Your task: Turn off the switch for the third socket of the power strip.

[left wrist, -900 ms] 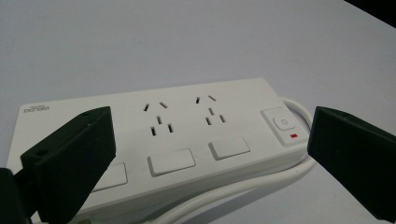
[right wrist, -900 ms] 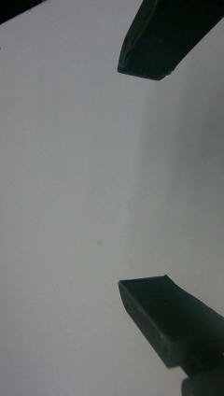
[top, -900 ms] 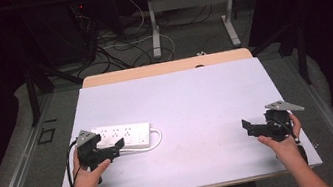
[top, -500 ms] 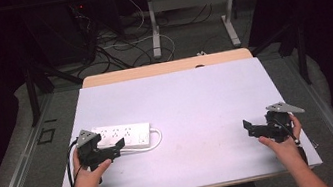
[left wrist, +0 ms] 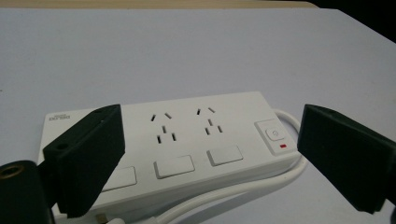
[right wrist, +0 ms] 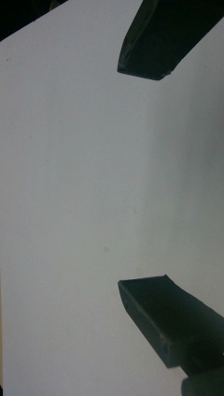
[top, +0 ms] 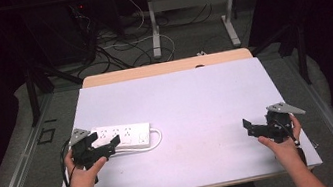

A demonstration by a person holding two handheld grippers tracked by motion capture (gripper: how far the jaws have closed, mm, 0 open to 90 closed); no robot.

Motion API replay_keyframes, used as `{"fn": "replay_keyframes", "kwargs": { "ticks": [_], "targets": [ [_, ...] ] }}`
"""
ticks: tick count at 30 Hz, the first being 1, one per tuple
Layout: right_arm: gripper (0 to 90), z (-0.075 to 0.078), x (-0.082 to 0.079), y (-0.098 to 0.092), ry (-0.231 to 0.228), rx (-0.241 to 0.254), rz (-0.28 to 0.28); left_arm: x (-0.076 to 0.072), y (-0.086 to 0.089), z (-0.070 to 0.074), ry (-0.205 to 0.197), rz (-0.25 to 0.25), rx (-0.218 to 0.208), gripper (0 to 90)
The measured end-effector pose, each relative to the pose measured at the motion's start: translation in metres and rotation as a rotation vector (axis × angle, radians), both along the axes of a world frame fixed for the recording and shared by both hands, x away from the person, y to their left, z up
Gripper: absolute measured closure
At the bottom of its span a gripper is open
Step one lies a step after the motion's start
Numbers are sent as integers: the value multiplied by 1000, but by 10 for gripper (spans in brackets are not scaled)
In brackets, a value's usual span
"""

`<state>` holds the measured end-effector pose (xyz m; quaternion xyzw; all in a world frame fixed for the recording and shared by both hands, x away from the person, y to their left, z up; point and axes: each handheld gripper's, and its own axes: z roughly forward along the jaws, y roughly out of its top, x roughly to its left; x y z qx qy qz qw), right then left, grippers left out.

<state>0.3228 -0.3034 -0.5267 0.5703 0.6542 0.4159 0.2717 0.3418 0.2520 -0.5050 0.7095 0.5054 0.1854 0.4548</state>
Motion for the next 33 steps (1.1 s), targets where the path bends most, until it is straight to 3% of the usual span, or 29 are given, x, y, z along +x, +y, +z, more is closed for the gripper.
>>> {"fn": "replay_keyframes", "kwargs": {
  "ticks": [12,19,27,33],
  "targets": [
    [0,-2,1,0,0,10,10,11,9,18,32,27,36,162],
    [0,-3,1,2,11,15,9,18,14,28,71,34,17,177],
    [0,-4,2,3,-4,12,14,24,20,35,114,21,61,202],
    [0,-4,1,2,25,15,19,28,23,39,144,21,96,217]
  ]
}}
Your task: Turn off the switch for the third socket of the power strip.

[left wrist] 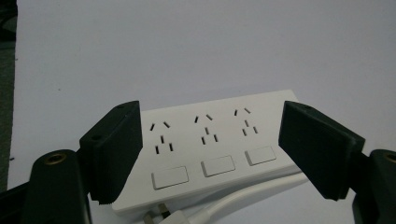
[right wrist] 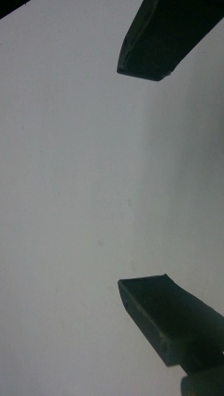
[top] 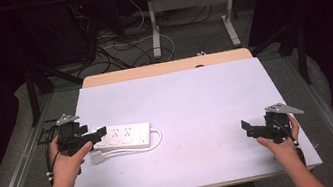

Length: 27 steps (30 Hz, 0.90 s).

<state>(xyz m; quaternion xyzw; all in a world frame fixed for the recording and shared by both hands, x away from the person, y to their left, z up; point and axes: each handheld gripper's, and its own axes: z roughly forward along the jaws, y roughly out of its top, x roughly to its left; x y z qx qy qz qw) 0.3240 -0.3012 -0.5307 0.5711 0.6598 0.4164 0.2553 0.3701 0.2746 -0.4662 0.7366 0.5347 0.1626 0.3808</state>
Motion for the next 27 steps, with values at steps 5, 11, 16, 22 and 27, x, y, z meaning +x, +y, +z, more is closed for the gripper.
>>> {"fn": "replay_keyframes", "kwargs": {
  "ticks": [5,11,16,22,27],
  "targets": [
    [0,-1,0,1,-9,3,3,4,1,1,18,2,31,227],
    [0,-1,1,1,-5,2,3,10,3,2,63,-1,57,244],
    [0,0,0,1,-1,-3,4,15,3,1,100,12,57,266],
    [0,-1,0,1,-5,1,3,20,6,-1,167,27,64,296],
    [0,-3,2,2,-28,-4,-2,25,8,-5,206,57,61,332]
  ]
}}
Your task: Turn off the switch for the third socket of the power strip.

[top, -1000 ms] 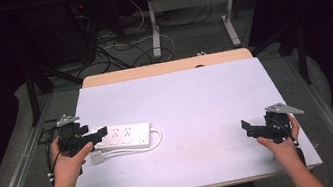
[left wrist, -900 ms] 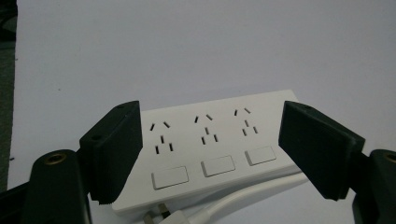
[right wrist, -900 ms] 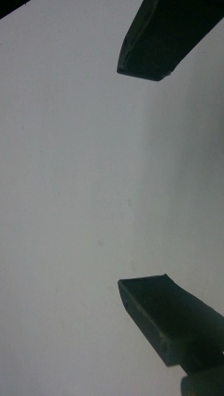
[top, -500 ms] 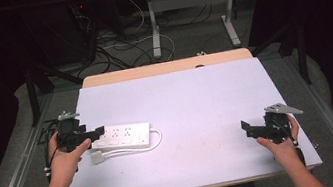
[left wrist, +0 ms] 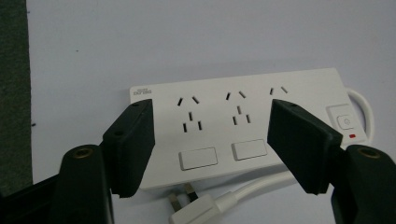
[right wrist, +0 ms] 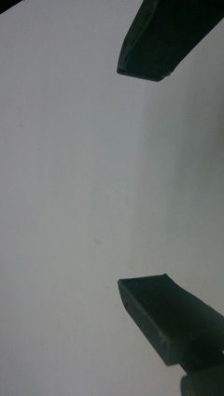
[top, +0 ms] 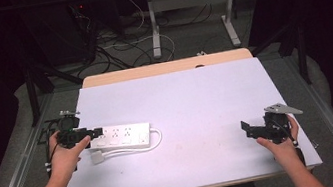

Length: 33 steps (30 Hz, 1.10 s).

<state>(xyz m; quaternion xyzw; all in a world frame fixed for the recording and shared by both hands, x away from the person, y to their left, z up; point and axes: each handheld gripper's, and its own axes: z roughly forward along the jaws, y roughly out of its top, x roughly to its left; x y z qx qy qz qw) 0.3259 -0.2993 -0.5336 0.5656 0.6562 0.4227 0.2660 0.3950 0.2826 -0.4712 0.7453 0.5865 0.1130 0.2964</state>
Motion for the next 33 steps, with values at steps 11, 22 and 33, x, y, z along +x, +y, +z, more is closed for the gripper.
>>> {"fn": "replay_keyframes", "kwargs": {
  "ticks": [11,22,33],
  "targets": [
    [1,1,-1,-2,40,0,11,10,7,-11,109,63,-55,448],
    [4,0,-1,-2,38,9,11,14,3,-18,145,69,5,648],
    [6,0,-1,-2,42,11,10,16,3,-24,189,88,36,765]
  ]
}}
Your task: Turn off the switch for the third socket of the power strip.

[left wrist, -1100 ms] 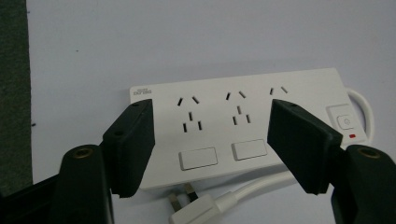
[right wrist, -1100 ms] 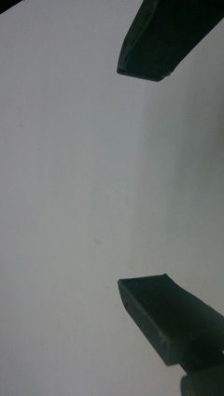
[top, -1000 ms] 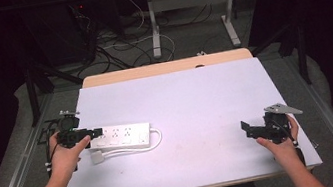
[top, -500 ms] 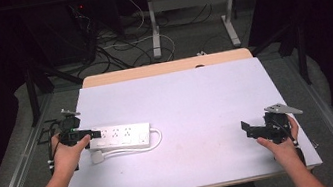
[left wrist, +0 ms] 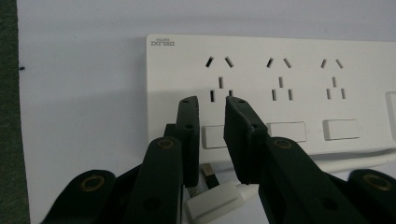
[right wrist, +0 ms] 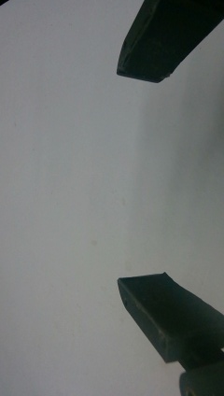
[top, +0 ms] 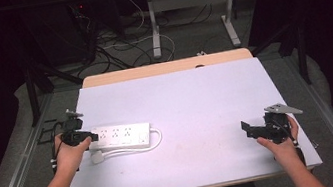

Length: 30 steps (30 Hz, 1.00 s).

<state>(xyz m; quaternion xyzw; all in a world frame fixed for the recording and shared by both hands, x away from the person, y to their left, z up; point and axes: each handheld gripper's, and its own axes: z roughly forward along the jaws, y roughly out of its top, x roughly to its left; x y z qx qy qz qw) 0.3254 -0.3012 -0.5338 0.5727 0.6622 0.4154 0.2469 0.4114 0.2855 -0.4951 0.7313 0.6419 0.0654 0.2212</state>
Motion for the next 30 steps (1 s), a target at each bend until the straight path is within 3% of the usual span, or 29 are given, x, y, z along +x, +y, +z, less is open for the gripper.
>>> {"fn": "replay_keyframes", "kwargs": {
  "ticks": [8,19,30],
  "targets": [
    [7,0,0,-1,-2,-4,2,1,-1,-6,13,13,-8,802],
    [11,-1,0,0,3,-1,2,2,0,-10,49,-8,-13,860],
    [13,0,0,0,13,-7,4,1,-1,-12,36,0,-10,898]
  ]
}}
